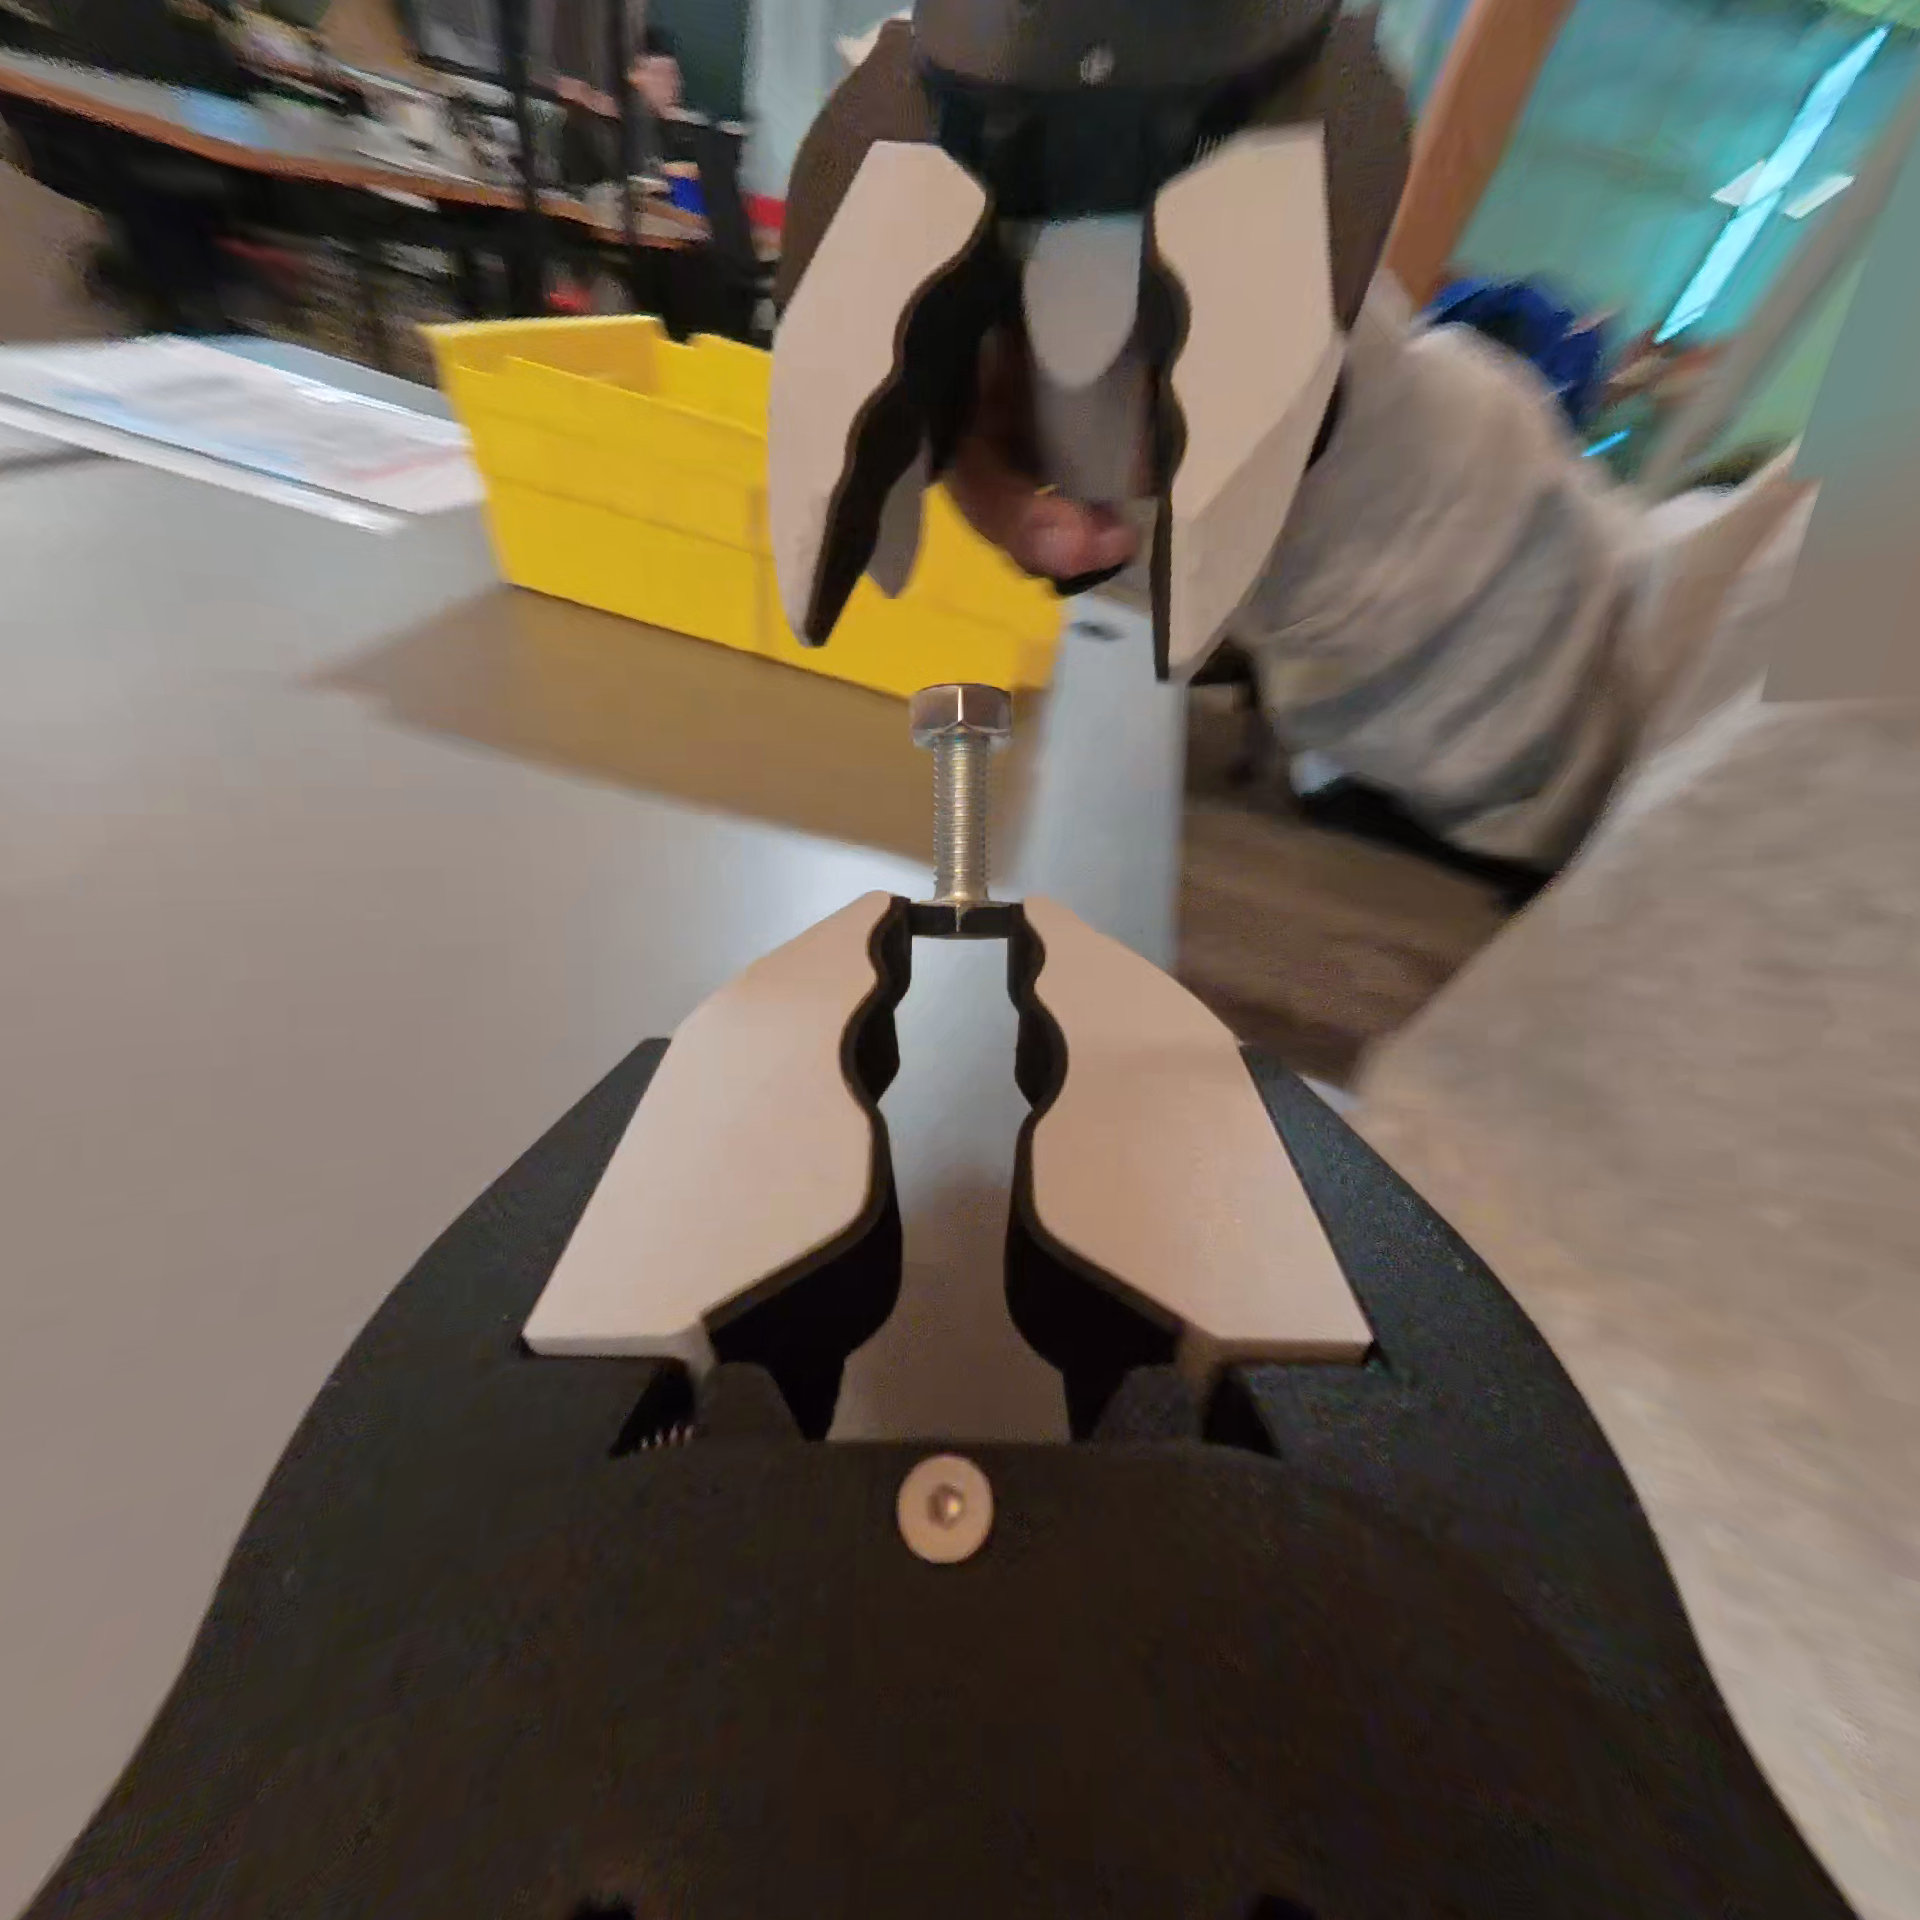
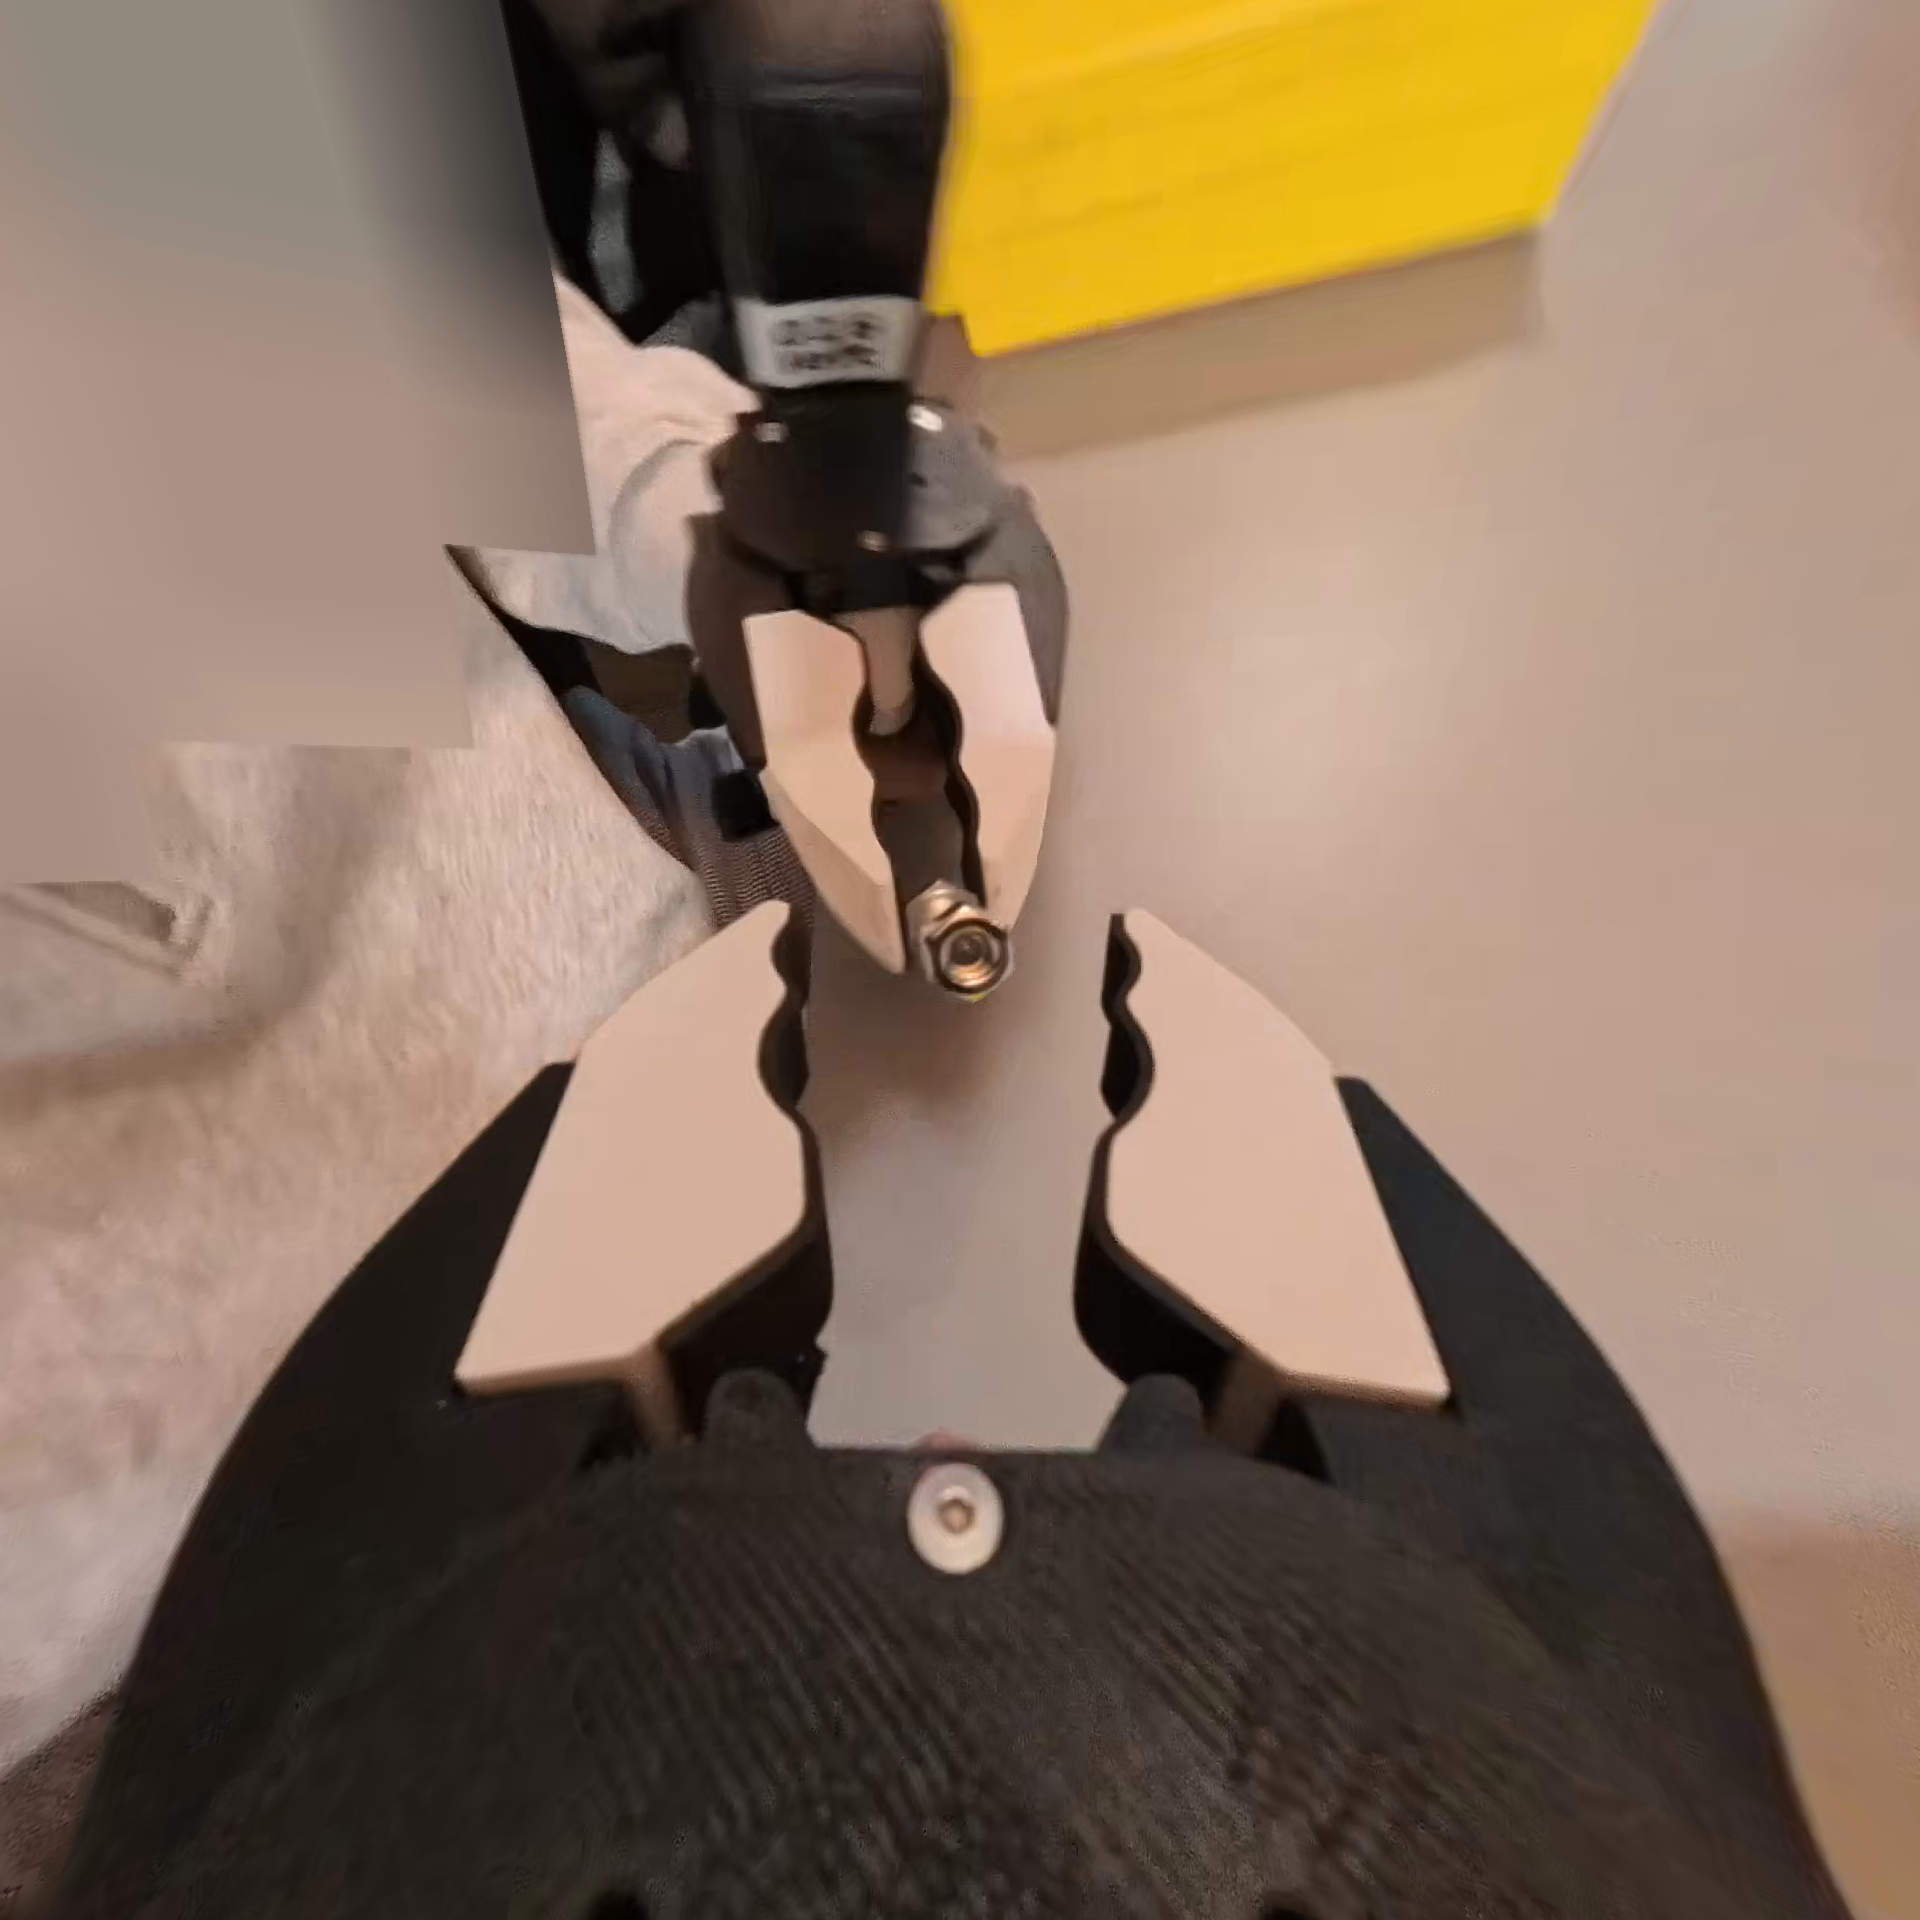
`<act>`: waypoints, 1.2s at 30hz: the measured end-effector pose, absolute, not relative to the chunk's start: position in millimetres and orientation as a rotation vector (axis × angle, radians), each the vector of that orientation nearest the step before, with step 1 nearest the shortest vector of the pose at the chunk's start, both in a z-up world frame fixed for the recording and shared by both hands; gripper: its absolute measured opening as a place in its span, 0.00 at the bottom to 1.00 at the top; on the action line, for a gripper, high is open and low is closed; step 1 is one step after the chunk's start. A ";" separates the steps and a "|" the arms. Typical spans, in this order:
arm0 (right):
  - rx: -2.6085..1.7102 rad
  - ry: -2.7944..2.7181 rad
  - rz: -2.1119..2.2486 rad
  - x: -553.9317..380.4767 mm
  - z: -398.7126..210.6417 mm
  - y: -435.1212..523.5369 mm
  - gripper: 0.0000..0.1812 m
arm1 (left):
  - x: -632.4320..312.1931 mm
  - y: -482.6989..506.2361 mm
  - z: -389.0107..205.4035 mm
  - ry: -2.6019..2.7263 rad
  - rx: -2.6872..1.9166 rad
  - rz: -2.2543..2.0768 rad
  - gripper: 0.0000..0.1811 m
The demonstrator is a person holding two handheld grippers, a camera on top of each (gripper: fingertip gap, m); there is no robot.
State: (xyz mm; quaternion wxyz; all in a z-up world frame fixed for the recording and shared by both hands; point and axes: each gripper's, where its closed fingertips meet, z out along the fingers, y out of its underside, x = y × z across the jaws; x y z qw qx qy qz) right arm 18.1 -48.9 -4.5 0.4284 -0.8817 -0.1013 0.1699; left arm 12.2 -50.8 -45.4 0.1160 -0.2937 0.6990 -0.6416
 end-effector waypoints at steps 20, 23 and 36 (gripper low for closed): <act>-2.331 0.103 0.455 30.0 -14.8 -43.2 0.11 | 26.9 -35.5 -43.9 1.894 -0.687 -1.417 0.10; -2.319 0.108 0.485 29.0 -13.8 -42.9 0.09 | 26.7 -35.3 -43.4 1.891 -0.676 -1.409 0.10; -2.285 -0.393 0.255 16.1 -10.6 -52.4 0.09 | 14.0 -48.9 -42.6 1.979 -0.744 -1.719 0.10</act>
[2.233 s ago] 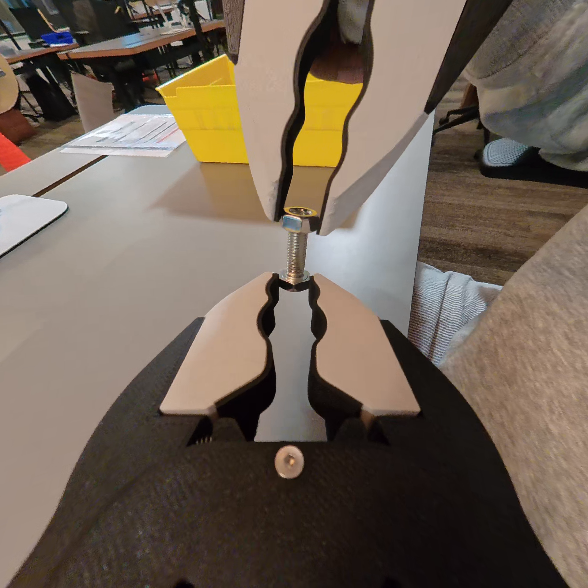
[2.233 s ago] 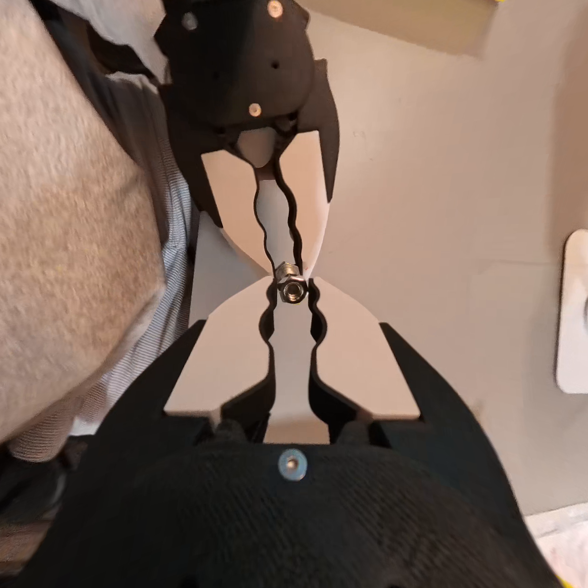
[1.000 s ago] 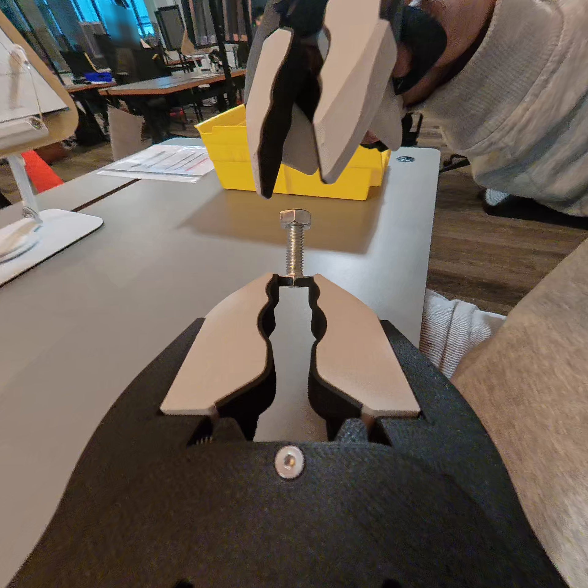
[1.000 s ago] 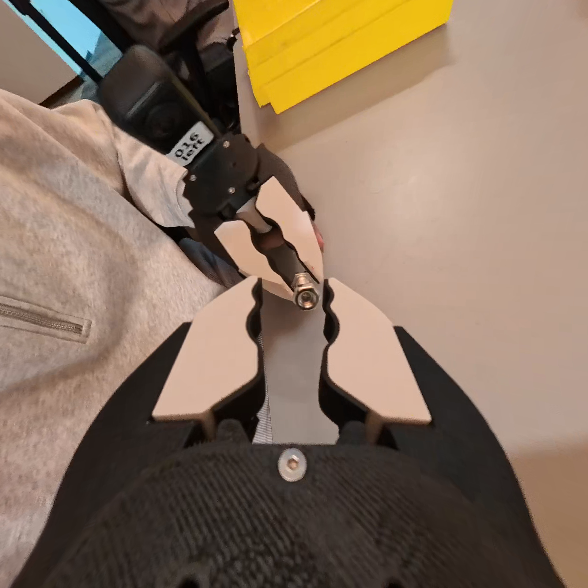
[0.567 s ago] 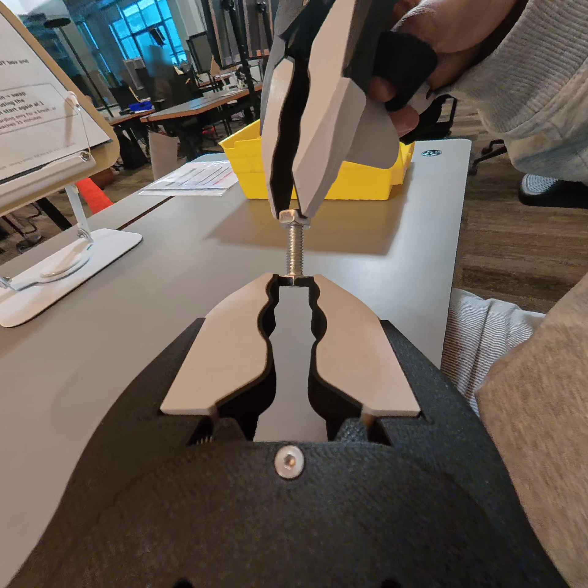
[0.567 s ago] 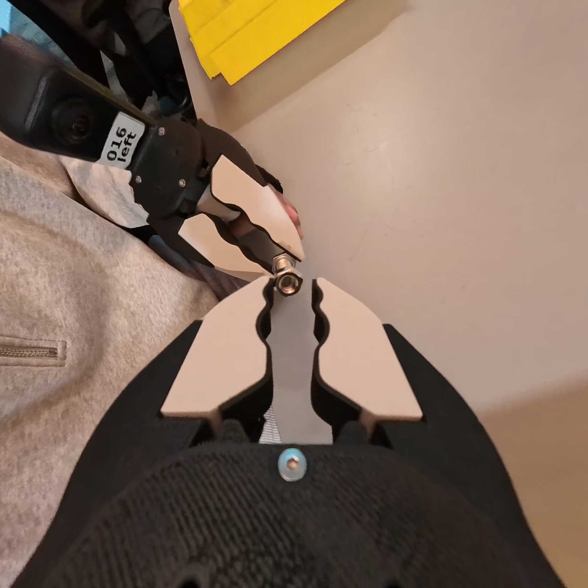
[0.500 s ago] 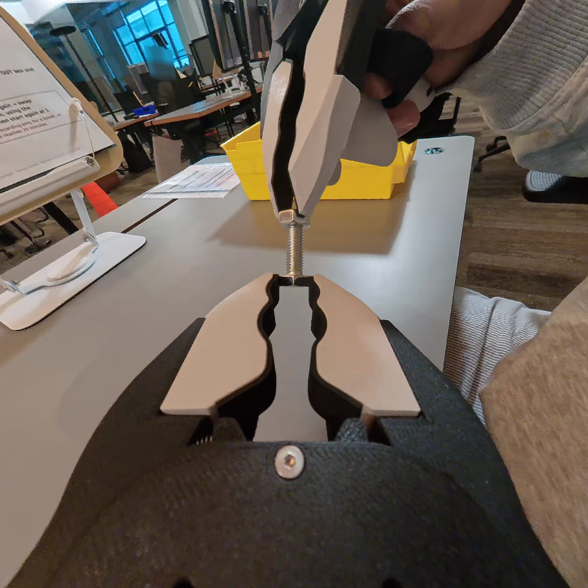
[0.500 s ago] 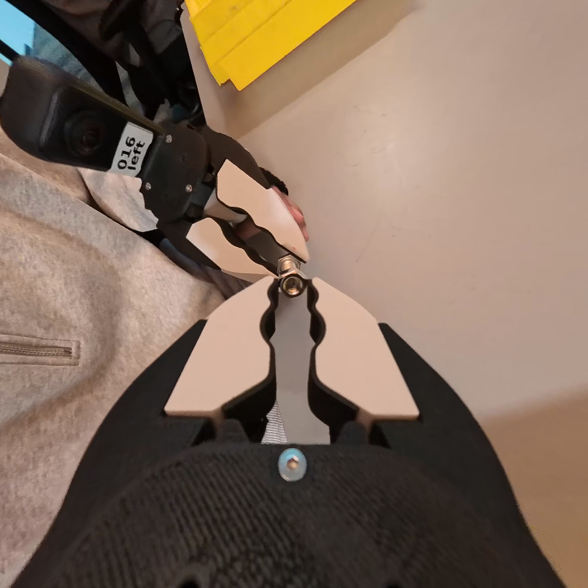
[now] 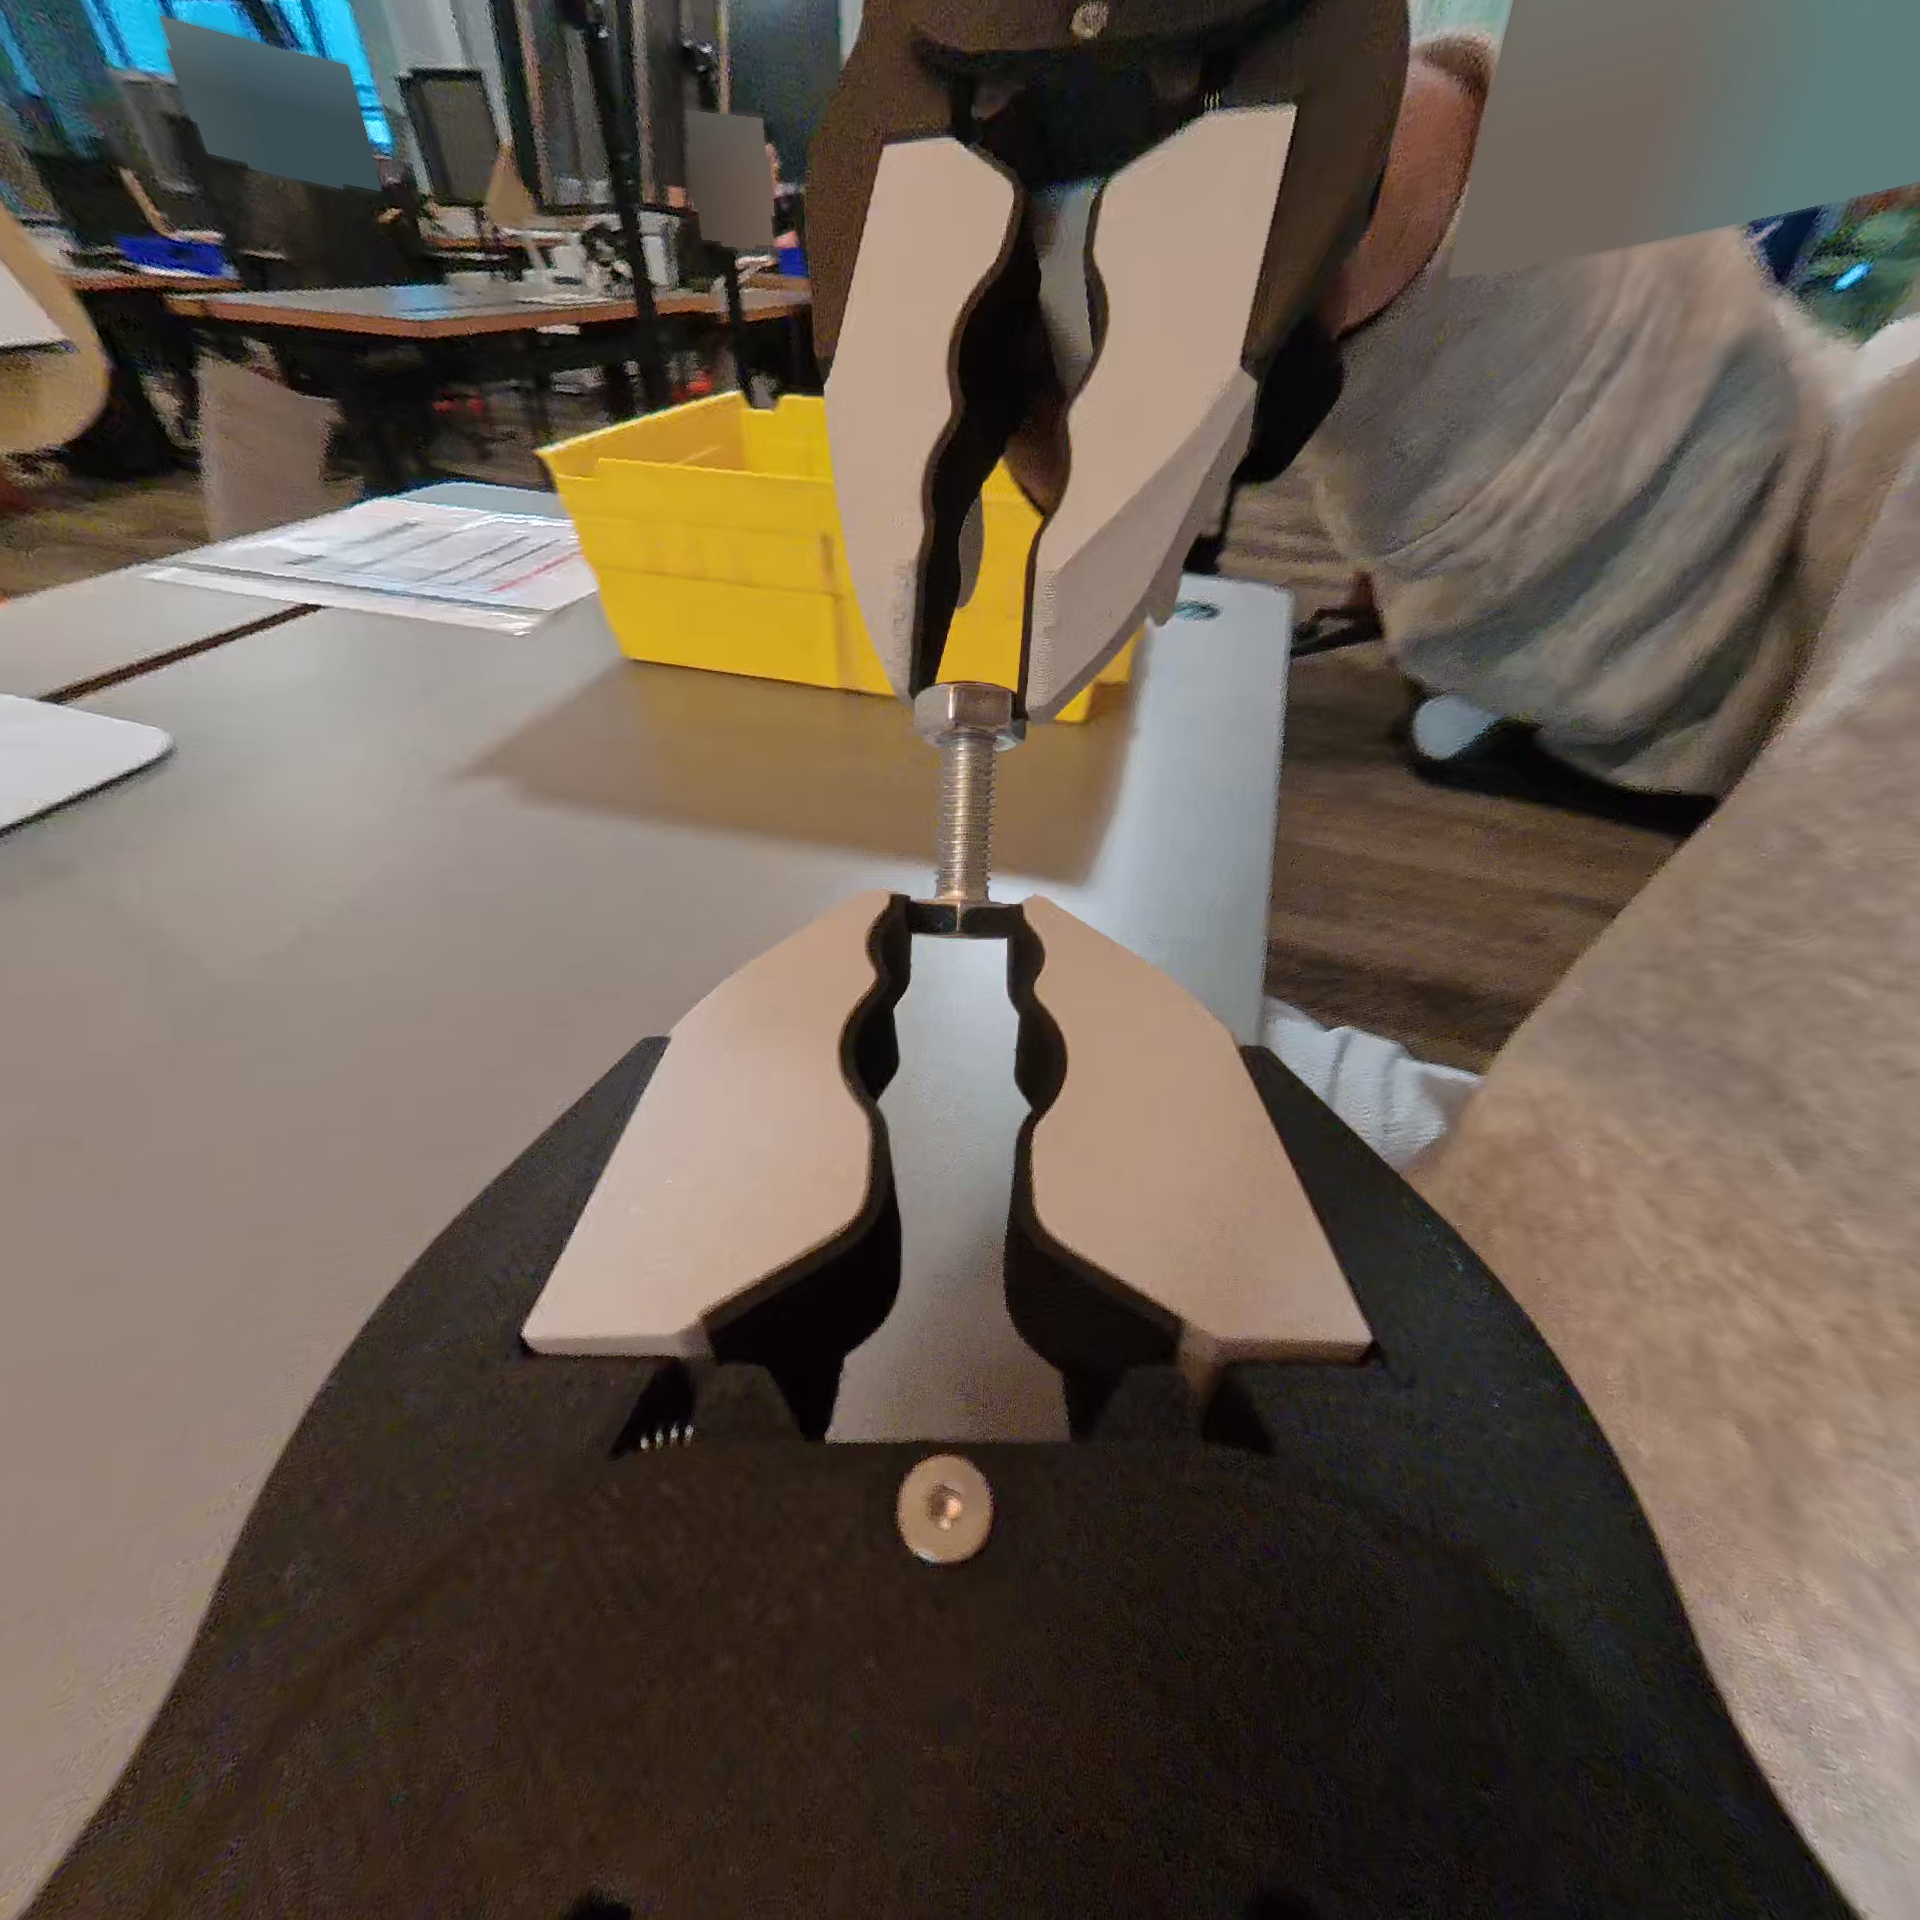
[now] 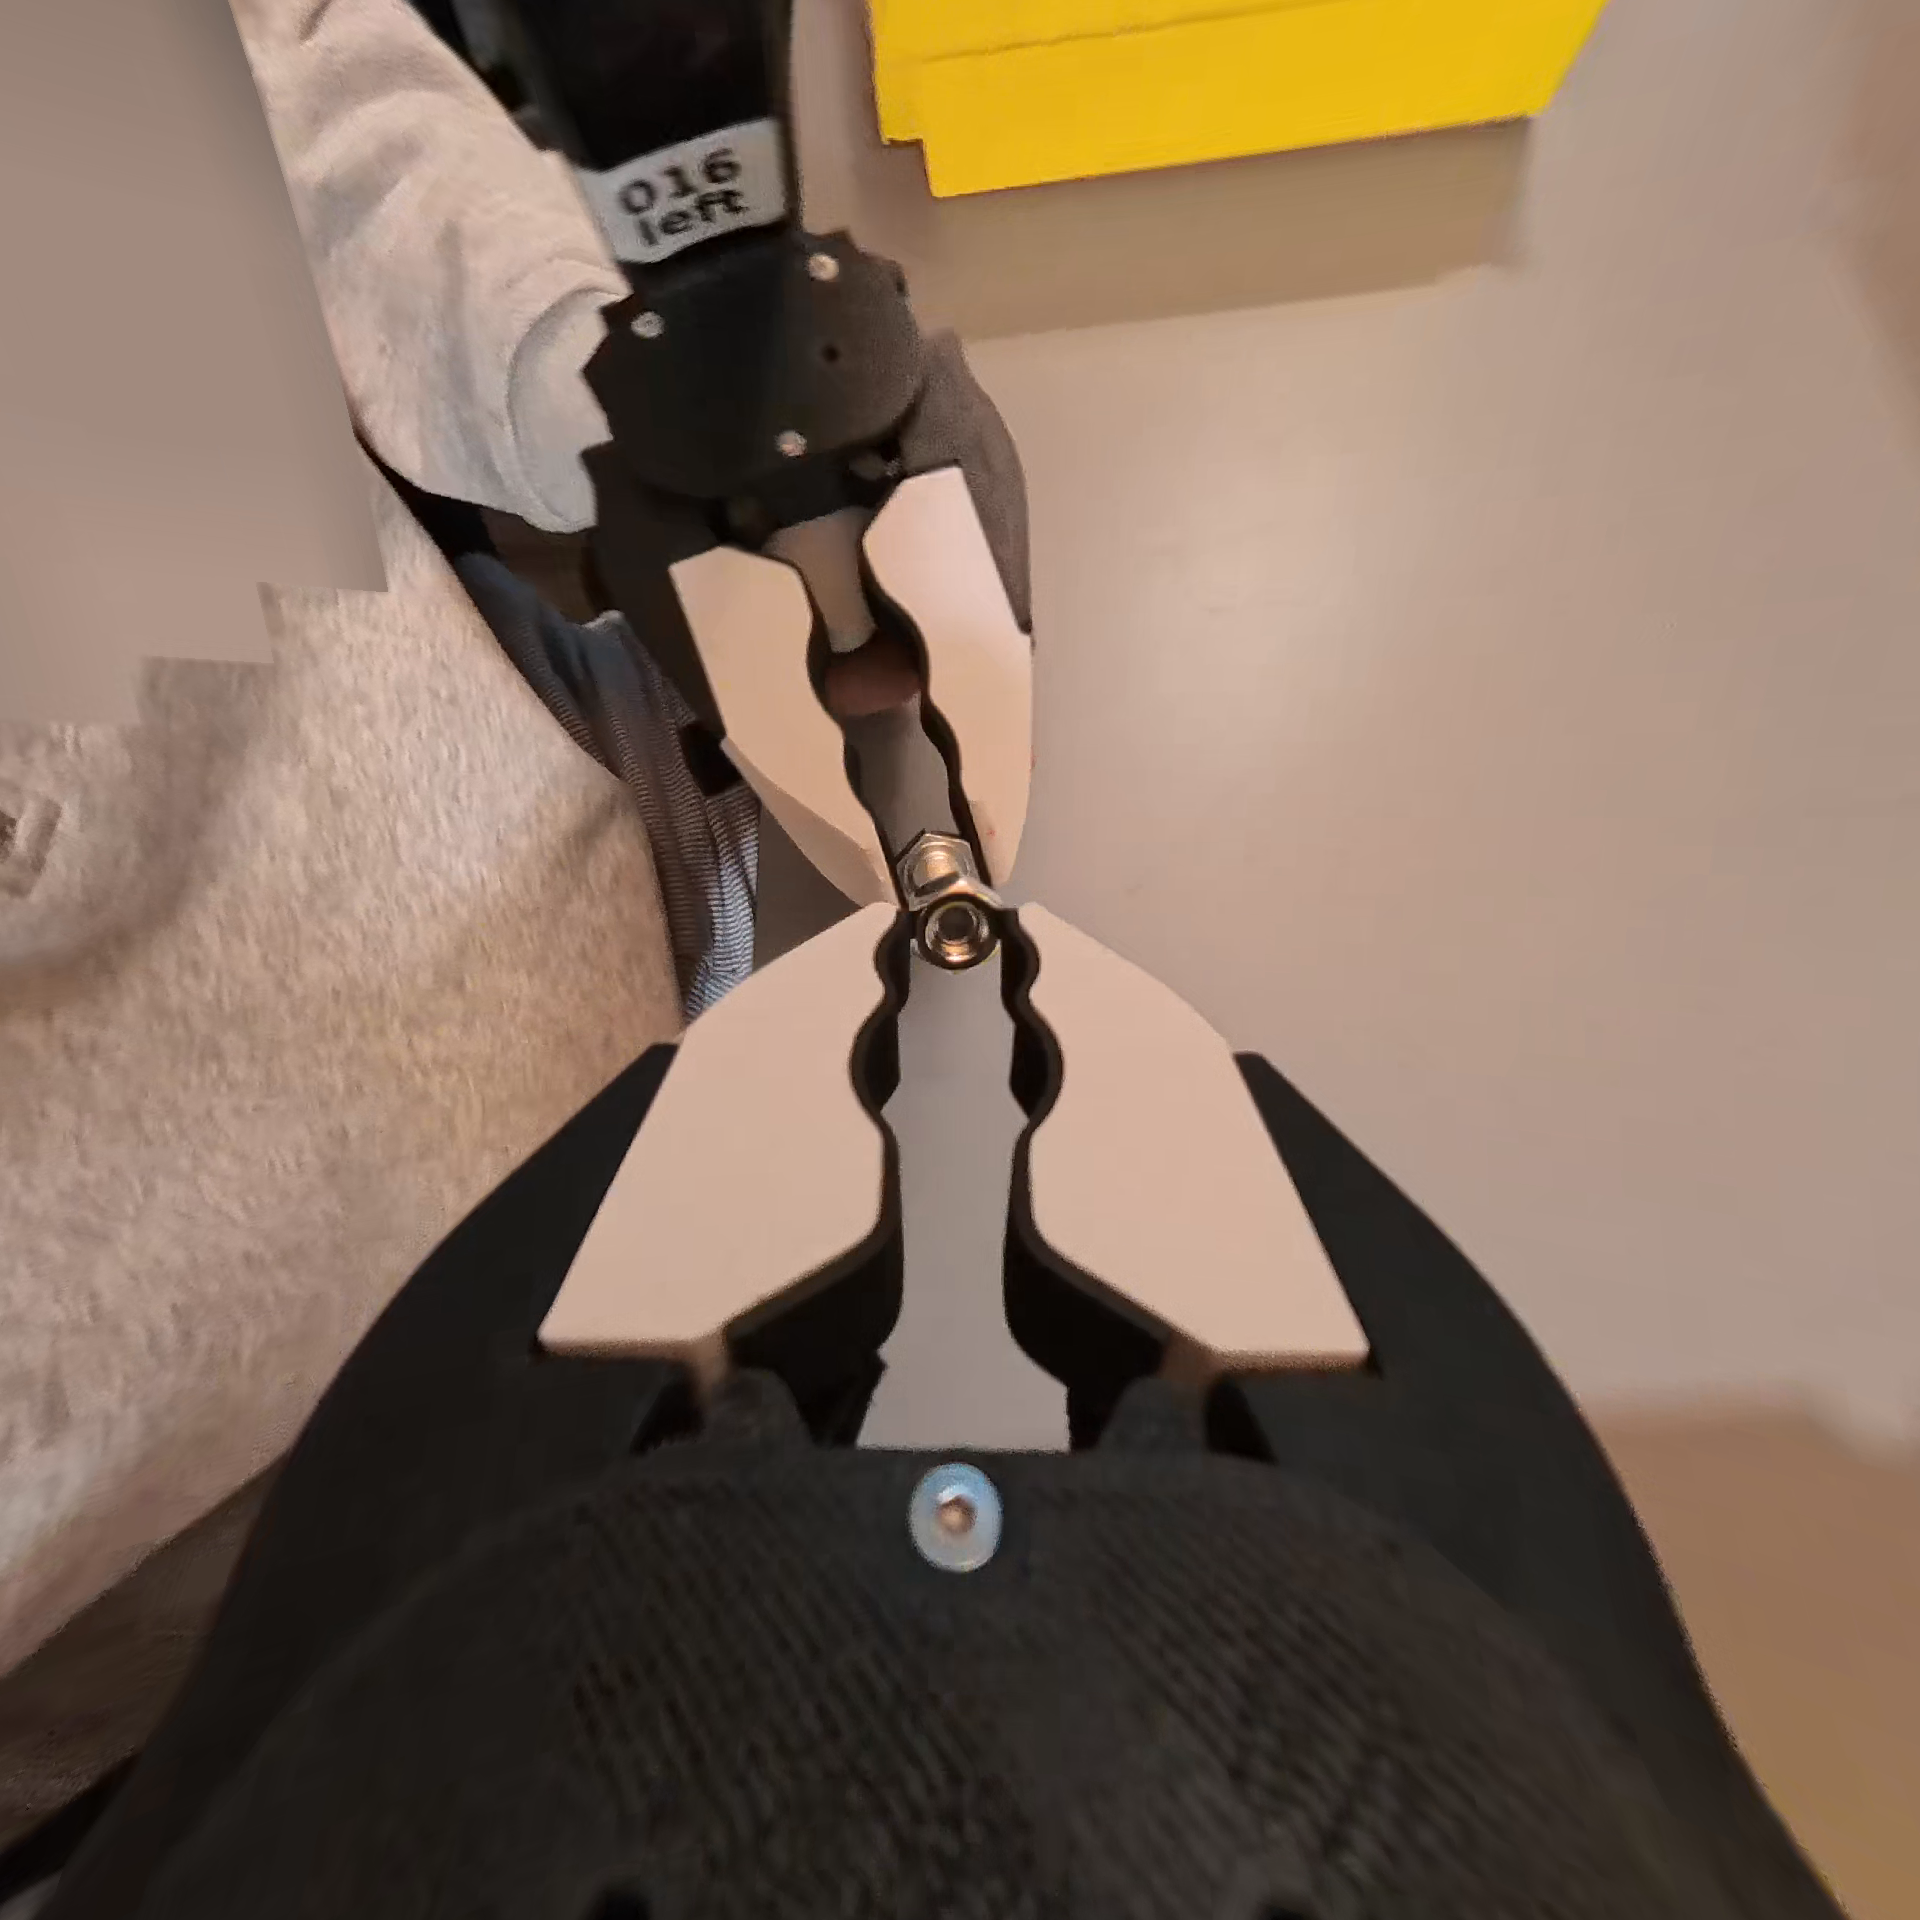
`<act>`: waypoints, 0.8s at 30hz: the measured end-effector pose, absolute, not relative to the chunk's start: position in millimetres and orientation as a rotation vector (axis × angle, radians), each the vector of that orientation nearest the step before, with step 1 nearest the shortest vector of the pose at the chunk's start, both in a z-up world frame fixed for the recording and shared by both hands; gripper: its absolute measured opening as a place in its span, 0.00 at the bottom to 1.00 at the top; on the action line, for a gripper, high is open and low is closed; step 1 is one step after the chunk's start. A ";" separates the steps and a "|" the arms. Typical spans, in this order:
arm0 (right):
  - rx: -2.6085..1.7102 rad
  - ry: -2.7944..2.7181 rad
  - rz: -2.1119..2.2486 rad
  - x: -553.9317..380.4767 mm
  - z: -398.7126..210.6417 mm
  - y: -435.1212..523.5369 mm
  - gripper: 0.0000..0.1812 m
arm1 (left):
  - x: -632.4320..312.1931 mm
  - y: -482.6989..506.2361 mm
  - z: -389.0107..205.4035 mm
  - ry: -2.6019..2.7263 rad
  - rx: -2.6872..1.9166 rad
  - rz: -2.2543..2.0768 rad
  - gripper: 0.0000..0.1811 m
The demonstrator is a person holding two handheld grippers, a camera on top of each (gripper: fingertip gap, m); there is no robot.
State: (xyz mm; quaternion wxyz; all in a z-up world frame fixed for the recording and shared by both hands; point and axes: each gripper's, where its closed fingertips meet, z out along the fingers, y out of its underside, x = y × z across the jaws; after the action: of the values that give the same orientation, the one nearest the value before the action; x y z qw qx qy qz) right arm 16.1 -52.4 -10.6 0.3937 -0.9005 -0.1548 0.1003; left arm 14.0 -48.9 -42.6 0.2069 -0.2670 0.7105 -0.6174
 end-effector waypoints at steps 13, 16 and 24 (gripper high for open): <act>-1.980 -0.856 0.170 -12.4 9.2 -66.1 0.02 | -18.2 -66.7 -23.7 2.087 -0.794 -2.319 0.10; -2.003 -0.812 0.202 -11.4 10.5 -66.1 0.02 | -17.1 -65.5 -21.9 2.069 -0.804 -2.334 0.10; -2.235 -0.301 0.471 2.6 11.2 -63.6 0.26 | -0.3 -61.1 -39.6 2.050 -0.775 -1.978 0.10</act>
State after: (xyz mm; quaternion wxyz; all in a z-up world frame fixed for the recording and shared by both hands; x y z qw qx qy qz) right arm 2.6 -63.6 11.2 0.4069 -0.8862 -0.1194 0.1868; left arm -0.3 -61.1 -39.6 0.0946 -0.2612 0.6912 -0.6671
